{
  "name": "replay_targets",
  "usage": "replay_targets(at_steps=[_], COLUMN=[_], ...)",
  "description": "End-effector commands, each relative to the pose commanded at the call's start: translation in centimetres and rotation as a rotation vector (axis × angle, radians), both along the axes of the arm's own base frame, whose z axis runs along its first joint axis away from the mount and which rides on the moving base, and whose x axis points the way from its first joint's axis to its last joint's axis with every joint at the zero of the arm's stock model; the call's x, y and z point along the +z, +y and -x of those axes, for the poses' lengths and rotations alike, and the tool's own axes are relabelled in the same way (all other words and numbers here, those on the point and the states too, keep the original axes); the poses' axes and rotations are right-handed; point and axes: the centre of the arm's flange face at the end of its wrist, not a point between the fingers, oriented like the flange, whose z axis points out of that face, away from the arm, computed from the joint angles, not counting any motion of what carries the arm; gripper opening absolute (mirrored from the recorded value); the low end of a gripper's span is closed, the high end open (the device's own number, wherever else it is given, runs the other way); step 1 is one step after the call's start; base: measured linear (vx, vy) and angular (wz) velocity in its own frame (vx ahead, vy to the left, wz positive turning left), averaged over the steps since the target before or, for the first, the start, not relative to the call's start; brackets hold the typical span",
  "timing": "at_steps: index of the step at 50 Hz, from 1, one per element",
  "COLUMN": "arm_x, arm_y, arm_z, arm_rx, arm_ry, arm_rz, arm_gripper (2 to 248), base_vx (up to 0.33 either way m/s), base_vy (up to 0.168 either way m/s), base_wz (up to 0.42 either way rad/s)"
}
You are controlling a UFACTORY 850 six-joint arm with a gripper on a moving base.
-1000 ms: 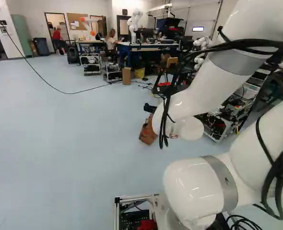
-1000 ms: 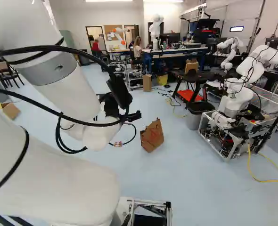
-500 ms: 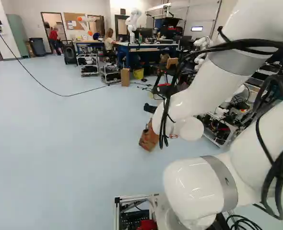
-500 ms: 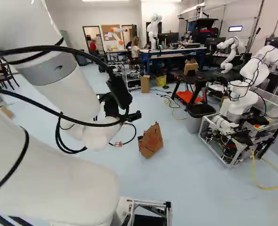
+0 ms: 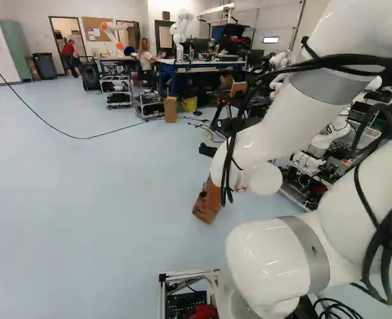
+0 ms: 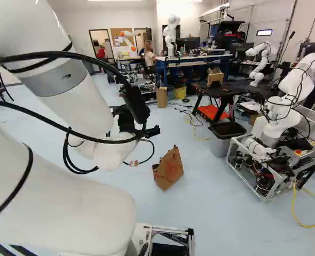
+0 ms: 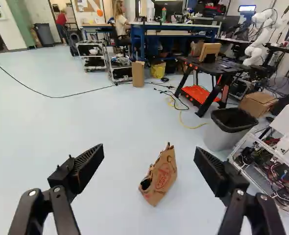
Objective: Pick up the grocery bag from the ground
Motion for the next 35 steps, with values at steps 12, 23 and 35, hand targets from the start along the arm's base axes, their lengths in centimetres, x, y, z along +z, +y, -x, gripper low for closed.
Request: replay_targets(at_steps=[12,23,35], arm_x=[0.0,0.0,0.0], arm_y=[0.0,0.0,0.0], arm_z=[0.0,0.0,0.0], arm_rx=[0.0,0.0,0.0], arm_ry=[0.0,0.0,0.0], arm_rz=[0.0,0.0,0.0], arm_gripper=[247,247,247], base_vx=[0.257,0.256,0.257], base_vy=[-0.003,-0.007,-0.006], base_wz=[-0.035,-0.037,-0.036])
